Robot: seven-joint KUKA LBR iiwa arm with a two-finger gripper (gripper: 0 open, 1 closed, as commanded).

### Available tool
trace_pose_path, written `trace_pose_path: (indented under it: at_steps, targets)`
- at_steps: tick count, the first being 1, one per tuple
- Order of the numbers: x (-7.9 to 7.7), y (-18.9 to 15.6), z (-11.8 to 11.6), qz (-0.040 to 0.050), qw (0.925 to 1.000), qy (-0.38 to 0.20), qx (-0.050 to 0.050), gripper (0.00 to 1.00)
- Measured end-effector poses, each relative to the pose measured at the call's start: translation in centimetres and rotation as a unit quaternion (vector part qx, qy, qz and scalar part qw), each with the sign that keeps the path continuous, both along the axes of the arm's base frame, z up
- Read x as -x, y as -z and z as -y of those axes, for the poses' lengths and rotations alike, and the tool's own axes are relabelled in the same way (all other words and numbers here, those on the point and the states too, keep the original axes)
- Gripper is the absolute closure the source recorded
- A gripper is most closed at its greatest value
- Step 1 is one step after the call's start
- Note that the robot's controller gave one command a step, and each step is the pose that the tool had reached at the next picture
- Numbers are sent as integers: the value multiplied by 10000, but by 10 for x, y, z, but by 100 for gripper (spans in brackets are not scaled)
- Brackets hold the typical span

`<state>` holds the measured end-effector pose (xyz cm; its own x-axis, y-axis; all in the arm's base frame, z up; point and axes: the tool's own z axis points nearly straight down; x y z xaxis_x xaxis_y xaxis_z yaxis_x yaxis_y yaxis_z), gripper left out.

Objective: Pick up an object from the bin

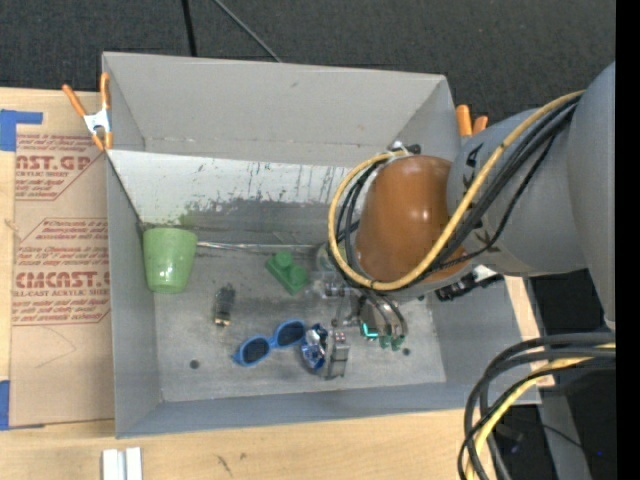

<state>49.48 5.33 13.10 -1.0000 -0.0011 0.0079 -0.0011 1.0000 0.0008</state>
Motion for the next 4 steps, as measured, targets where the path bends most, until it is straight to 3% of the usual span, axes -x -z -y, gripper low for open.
trace_pose_path:
  at_steps: [1, 2, 3, 4]
  targets:
    - [-12, 65, -6, -11, 9993, -375, 3, 0]
    - [-14, 61, -6, 40, 9993, -367, -4, 100]
    - [-28, -138, -17, 95, 9998, -185, -7, 100]
    - [-43, -9, 4, 12, 9997, 256, 4, 100]
